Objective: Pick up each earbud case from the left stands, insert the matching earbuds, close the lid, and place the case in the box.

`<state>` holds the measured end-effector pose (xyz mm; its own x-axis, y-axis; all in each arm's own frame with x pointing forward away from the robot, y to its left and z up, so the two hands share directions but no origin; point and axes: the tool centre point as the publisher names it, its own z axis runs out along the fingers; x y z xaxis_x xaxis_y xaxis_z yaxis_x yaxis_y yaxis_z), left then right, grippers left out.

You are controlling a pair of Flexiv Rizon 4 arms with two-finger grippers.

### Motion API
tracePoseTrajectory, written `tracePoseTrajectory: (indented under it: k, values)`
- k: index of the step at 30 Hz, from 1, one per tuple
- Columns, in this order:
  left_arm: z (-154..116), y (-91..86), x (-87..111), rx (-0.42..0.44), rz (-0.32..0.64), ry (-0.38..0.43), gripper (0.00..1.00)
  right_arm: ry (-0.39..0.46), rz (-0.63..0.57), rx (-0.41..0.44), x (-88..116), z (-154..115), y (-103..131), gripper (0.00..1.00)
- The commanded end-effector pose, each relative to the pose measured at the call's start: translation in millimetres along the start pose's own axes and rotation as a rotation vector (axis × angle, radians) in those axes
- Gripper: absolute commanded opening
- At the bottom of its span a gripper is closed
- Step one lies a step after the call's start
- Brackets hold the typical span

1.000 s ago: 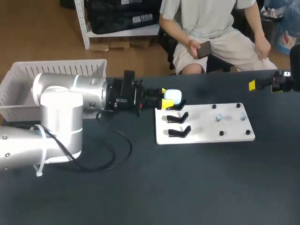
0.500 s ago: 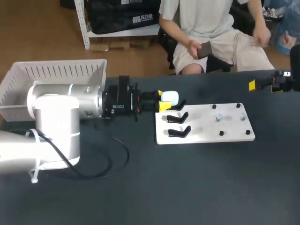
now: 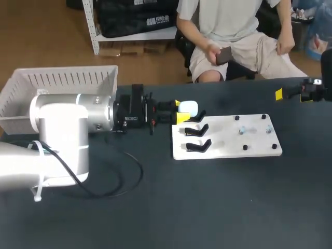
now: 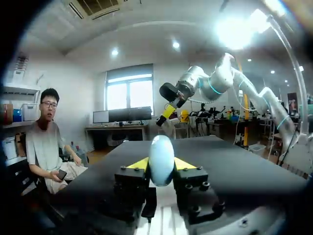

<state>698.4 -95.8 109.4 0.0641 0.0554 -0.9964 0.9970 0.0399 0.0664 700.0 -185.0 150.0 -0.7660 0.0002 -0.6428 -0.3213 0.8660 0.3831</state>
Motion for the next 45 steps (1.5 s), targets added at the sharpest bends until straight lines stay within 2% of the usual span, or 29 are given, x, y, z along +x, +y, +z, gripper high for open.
tracePoseTrajectory:
  k: [1, 8, 10, 14, 18, 21, 34, 45]
  values:
    - [0.1, -1.5, 0.7, -0.006, 0.004, -0.005, 0.00, 0.000, 0.000, 0.000, 0.0, 0.0, 0.0, 1.00]
    - [7.2, -5.6, -6.4, -0.009, 0.031, -0.013, 0.00, 0.054, -0.055, -0.026, 2.7, -0.8, 26.2, 1.00]
    - [9.9, -7.5, -7.6, -0.006, 0.025, -0.015, 0.00, 0.082, -0.083, -0.006, 6.2, -3.8, 37.4, 1.00]
    - [18.3, -15.7, -7.2, 0.010, -0.003, -0.019, 0.00, 0.082, -0.107, -0.016, 16.2, -9.9, 54.2, 1.00]
    - [26.1, -20.9, -4.7, 0.021, -0.024, -0.019, 0.00, 0.058, -0.156, 0.026, 22.1, -13.0, 67.7, 1.00]
    - [30.2, -24.4, -2.8, 0.023, -0.034, -0.021, 0.00, 0.062, -0.158, 0.014, 28.9, -13.5, 79.1, 1.00]
    - [41.4, -33.0, 0.0, 0.002, -0.029, -0.046, 0.00, 0.137, -0.209, 0.011, 49.1, -0.3, 115.7, 1.00]
    - [43.8, -37.0, 3.0, 0.047, -0.010, -0.040, 0.00, 0.191, -0.242, -0.036, 62.8, 21.8, 147.1, 1.00]
